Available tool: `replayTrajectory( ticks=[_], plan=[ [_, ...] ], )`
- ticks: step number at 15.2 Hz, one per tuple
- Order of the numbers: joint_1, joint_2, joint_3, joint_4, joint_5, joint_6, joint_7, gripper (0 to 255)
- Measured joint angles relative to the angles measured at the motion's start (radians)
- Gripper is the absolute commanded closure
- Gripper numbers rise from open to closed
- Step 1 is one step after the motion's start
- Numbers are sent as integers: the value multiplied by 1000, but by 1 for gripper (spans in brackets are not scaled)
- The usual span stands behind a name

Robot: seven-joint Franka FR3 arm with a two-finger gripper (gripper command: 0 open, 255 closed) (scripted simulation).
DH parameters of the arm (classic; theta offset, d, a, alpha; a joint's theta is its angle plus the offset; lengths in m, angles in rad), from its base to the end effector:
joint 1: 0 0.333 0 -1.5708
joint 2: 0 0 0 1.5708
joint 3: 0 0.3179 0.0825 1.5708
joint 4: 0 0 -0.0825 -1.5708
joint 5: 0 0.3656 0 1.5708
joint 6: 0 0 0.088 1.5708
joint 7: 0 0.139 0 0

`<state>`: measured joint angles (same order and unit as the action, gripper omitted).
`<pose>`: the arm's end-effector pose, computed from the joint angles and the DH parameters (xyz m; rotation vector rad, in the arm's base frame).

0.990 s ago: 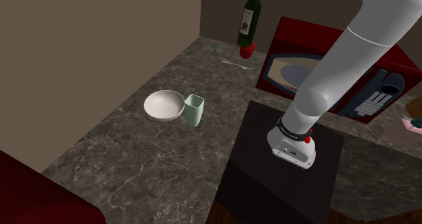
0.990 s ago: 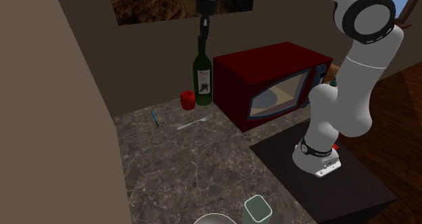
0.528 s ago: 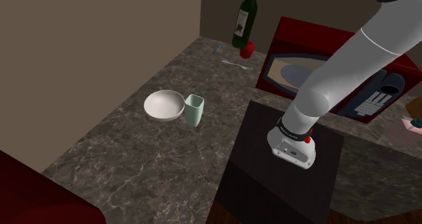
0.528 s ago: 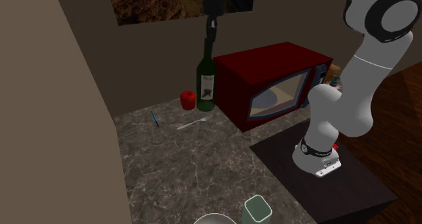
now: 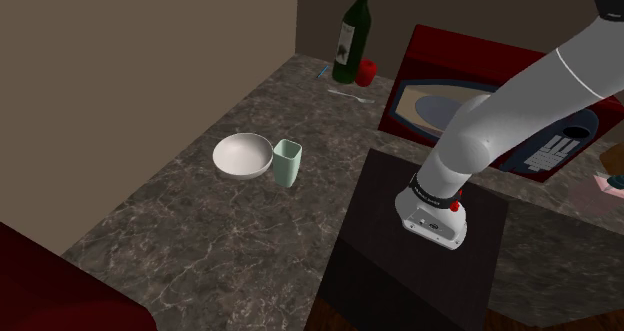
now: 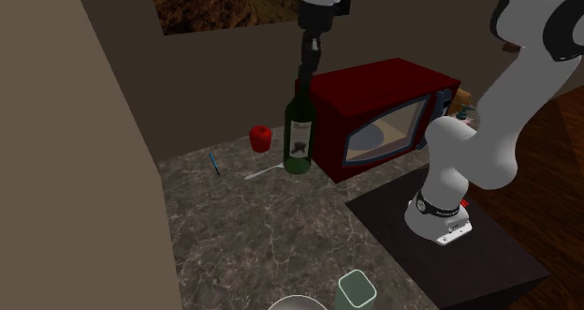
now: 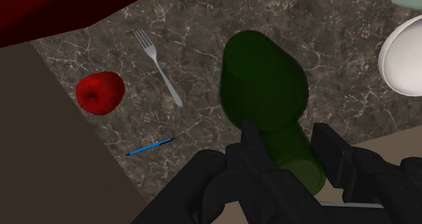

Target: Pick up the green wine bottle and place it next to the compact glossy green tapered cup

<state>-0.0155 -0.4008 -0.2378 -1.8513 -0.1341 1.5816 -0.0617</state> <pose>0.3910 -0.1429 0.6514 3.0641 -0.2852 0.1737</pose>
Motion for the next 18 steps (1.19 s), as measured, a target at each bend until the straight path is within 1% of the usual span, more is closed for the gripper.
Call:
replayTrajectory(
  ticks=[4,13,14,15,18],
  plan=[
    [22,-65,77,-70,8,-5,100,255],
    [79,-148,254,-135,64,-43,319,255],
    [86,-150,276,-127,73,-55,346,255],
    [93,-162,296,-141,81,-55,371,255],
    [111,-149,357,-116,106,-70,444,255]
  ],
)
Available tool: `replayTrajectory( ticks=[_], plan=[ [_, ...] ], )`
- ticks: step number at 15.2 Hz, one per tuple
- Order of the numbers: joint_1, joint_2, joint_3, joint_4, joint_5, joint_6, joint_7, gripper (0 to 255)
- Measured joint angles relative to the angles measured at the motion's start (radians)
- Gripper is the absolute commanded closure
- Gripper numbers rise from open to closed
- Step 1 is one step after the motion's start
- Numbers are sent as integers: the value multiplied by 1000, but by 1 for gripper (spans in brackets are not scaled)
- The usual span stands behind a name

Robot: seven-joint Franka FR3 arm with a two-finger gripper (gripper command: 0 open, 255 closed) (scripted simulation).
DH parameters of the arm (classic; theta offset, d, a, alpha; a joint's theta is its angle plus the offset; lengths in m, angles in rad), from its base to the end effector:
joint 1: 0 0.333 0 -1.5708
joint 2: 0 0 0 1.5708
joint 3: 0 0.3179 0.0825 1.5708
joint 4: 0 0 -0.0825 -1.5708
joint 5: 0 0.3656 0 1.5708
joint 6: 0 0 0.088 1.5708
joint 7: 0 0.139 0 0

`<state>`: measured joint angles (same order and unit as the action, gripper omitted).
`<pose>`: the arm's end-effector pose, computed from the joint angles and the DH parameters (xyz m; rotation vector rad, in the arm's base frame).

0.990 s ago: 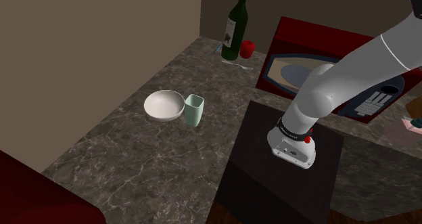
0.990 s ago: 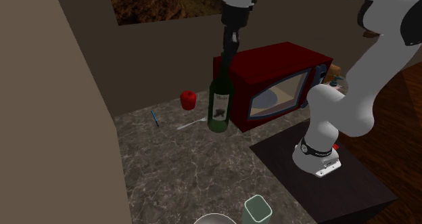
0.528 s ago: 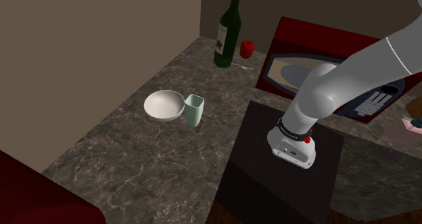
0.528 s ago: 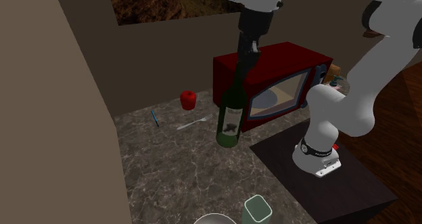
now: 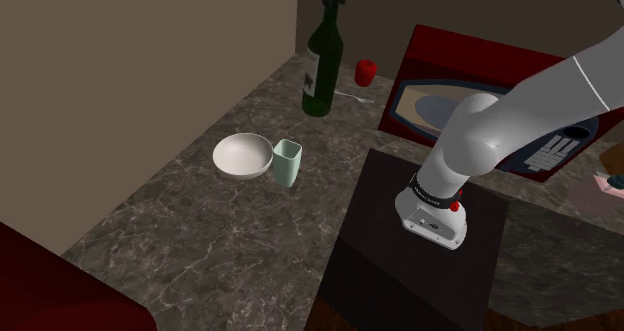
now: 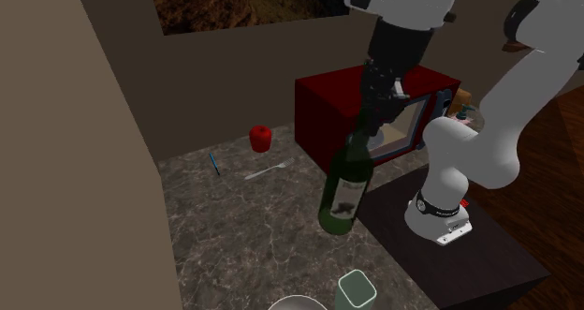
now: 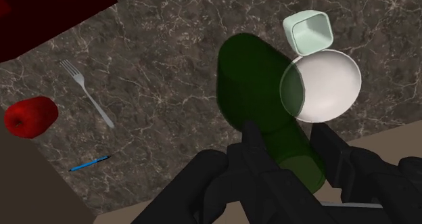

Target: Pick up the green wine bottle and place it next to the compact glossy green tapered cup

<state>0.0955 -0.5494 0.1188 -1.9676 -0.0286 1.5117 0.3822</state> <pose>0.3448 0.0848 0.6527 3.0628 -0.2848 0.1732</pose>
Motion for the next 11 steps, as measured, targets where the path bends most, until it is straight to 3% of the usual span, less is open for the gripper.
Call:
replayTrajectory(
  ticks=[11],
  plan=[
    [57,90,224,97,67,-15,275,255]
  ],
)
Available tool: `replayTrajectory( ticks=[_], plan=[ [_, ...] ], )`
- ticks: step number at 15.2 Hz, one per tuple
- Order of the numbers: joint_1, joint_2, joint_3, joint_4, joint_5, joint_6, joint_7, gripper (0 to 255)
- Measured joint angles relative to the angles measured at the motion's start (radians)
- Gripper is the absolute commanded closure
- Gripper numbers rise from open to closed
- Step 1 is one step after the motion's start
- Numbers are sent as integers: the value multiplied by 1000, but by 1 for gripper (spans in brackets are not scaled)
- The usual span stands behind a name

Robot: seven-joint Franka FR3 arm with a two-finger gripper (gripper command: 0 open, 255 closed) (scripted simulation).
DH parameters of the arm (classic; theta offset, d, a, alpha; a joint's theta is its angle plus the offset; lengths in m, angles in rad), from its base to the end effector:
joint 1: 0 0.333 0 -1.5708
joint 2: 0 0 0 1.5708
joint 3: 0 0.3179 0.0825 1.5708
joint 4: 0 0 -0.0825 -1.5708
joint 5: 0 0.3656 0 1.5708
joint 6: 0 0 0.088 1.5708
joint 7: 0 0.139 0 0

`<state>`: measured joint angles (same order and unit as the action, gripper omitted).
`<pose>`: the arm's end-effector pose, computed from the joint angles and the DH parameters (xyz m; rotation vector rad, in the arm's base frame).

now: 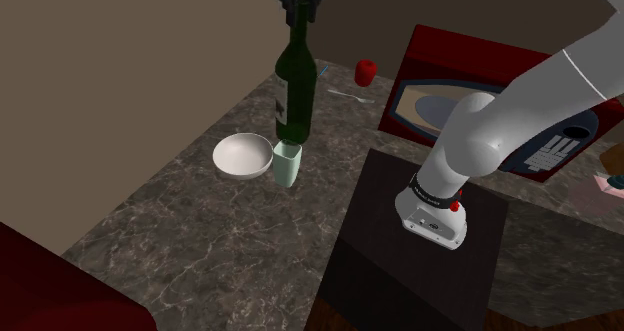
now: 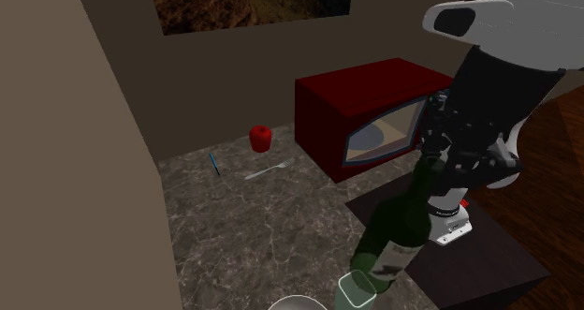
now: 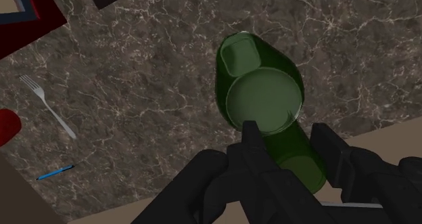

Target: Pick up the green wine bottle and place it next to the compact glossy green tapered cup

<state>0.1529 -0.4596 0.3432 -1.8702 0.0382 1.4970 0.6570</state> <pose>0.3233 0.2211 0.6500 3.0620 -0.2847 0.1729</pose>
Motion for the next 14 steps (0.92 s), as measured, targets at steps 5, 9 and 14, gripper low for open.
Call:
replayTrajectory(
  ticks=[5,9,14],
  plan=[
    [20,80,112,95,6,-18,138,255],
    [29,107,153,93,6,9,188,255],
    [35,87,155,11,15,72,191,255]
  ],
)
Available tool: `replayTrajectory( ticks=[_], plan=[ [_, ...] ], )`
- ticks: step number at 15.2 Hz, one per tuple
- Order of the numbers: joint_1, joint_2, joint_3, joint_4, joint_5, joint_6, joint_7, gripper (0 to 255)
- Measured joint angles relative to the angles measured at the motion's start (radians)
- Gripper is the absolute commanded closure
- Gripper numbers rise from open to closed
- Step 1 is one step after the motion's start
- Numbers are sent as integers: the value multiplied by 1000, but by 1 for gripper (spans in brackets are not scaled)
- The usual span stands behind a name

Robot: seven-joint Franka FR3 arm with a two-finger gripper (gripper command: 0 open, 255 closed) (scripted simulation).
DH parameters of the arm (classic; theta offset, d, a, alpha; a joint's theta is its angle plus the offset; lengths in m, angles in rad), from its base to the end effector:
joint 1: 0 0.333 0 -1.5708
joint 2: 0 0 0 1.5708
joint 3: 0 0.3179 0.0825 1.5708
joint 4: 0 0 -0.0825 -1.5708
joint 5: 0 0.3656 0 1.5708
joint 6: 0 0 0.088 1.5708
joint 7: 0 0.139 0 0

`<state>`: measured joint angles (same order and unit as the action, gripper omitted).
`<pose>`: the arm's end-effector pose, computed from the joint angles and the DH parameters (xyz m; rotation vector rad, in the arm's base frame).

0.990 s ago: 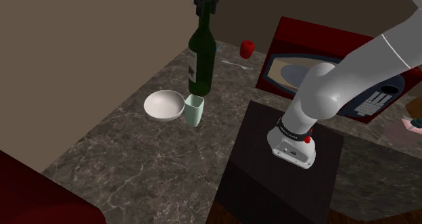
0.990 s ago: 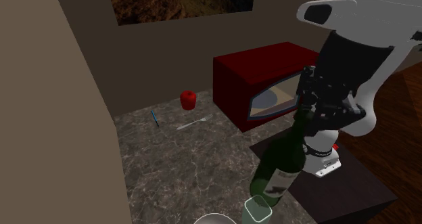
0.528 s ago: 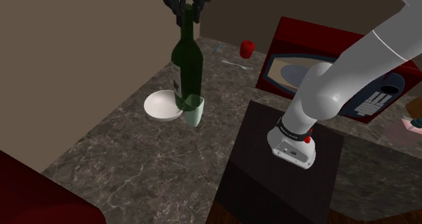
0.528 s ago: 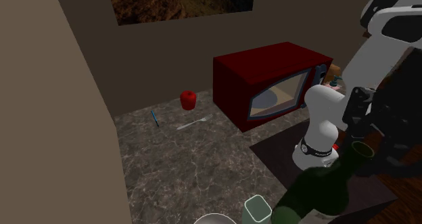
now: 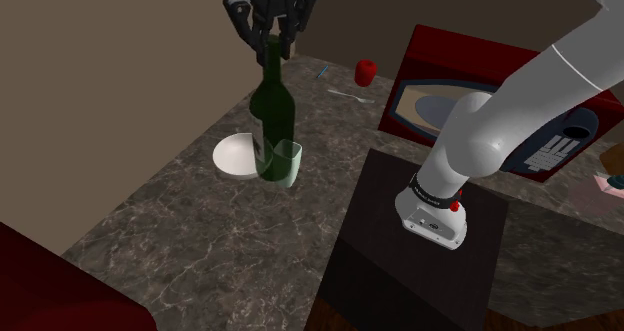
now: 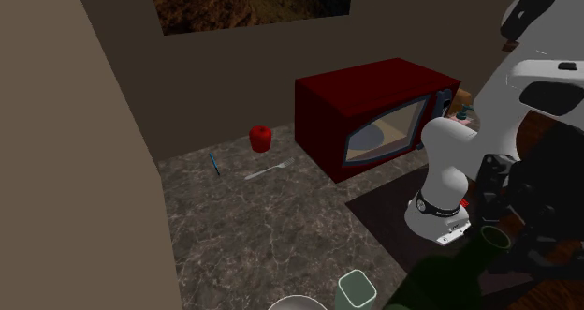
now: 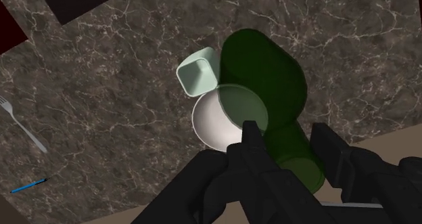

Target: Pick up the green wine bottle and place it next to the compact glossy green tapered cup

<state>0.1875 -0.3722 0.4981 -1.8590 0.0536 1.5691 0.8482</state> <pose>0.3056 0.3083 0.6175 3.0625 -0.2873 0.1726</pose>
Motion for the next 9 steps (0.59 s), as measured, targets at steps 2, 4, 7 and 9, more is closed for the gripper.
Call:
replayTrajectory(
  ticks=[2,4,7,9],
  plan=[
    [3,-9,0,-36,4,27,0,255],
    [5,-21,-2,-75,9,55,-3,255],
    [9,-31,0,-126,14,97,-2,255],
    [10,-33,3,-153,16,123,0,255]
  ],
)
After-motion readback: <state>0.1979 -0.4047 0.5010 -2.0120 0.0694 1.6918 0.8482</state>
